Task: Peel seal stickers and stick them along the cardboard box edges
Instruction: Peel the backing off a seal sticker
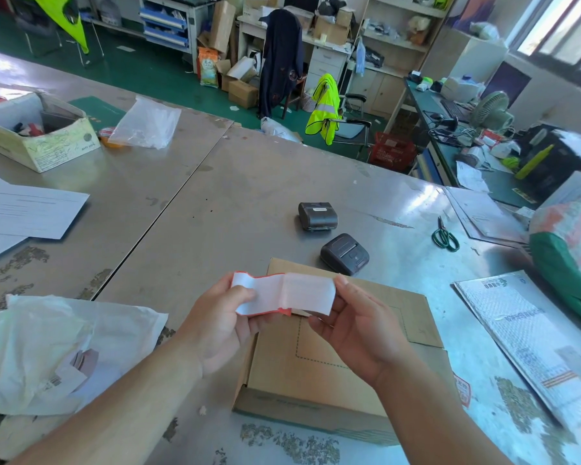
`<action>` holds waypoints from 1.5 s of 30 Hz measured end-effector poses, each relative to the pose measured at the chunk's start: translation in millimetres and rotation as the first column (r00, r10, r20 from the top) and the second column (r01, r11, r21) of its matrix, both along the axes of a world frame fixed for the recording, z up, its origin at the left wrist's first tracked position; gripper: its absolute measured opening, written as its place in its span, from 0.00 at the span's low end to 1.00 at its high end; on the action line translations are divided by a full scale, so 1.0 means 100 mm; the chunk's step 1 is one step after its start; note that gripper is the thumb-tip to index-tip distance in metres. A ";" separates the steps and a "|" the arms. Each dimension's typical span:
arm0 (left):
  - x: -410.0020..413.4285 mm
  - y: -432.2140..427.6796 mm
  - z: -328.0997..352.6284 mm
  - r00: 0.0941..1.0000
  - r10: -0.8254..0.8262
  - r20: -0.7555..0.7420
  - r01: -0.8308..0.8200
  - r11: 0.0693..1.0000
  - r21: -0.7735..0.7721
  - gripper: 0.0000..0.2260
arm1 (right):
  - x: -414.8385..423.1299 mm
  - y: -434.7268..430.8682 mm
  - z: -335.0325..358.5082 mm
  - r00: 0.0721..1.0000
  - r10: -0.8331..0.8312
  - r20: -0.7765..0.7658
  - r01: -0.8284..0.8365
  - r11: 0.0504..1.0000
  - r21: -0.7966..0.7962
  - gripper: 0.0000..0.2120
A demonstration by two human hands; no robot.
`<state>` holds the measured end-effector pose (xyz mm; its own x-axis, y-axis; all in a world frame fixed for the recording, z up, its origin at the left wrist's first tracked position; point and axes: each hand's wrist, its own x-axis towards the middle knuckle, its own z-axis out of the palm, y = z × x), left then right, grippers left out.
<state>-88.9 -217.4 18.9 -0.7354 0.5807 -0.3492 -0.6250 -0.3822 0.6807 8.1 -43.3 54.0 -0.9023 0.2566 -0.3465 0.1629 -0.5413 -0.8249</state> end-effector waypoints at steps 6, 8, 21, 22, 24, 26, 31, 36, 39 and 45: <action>-0.10 -0.04 -0.07 0.988 0.149 0.038 -0.146 0.987 -0.074 0.16 | -0.03 0.01 -0.01 0.997 -0.063 0.034 0.065 0.997 -0.046 0.10; -0.13 -0.07 -0.09 0.987 0.160 0.013 -0.157 0.980 -0.119 0.21 | -0.05 0.01 -0.01 0.994 -0.100 0.044 0.103 0.993 -0.053 0.11; -0.19 -0.21 -0.03 0.999 0.023 0.039 -0.024 0.999 0.023 0.18 | -0.18 -0.12 0.01 0.960 -0.262 0.101 0.270 0.960 -0.070 0.11; -0.19 -0.21 -0.03 0.999 0.033 0.002 -0.033 0.999 -0.010 0.16 | -0.19 -0.12 0.01 0.961 -0.259 0.100 0.267 0.961 -0.072 0.11; -0.18 -0.21 -0.04 0.996 0.042 -0.075 -0.048 0.996 -0.079 0.16 | -0.20 -0.13 0.02 0.961 -0.258 0.097 0.266 0.961 -0.078 0.12; -0.15 -0.21 -0.03 0.994 0.030 -0.103 -0.039 0.995 -0.090 0.17 | -0.22 -0.15 0.04 0.961 -0.259 0.096 0.267 0.960 -0.082 0.12; -0.15 -0.20 0.04 0.994 -0.019 -0.105 0.009 0.996 -0.092 0.10 | -0.25 -0.18 0.07 0.962 -0.254 0.104 0.263 0.961 -0.088 0.12; -0.14 -0.17 0.12 0.987 -0.054 -0.151 0.032 0.989 -0.143 0.11 | -0.25 -0.18 0.11 0.956 -0.247 0.157 0.259 0.964 -0.059 0.11; -0.18 -0.13 0.07 0.956 -0.065 -0.285 -0.015 0.962 -0.272 0.10 | -0.24 -0.18 0.13 0.947 -0.256 0.195 0.271 0.961 -0.055 0.12; -0.15 -0.09 0.13 0.697 -0.311 -0.646 -0.166 0.806 -0.568 0.14 | -0.22 -0.18 0.16 0.938 -0.254 0.236 0.275 0.960 -0.060 0.12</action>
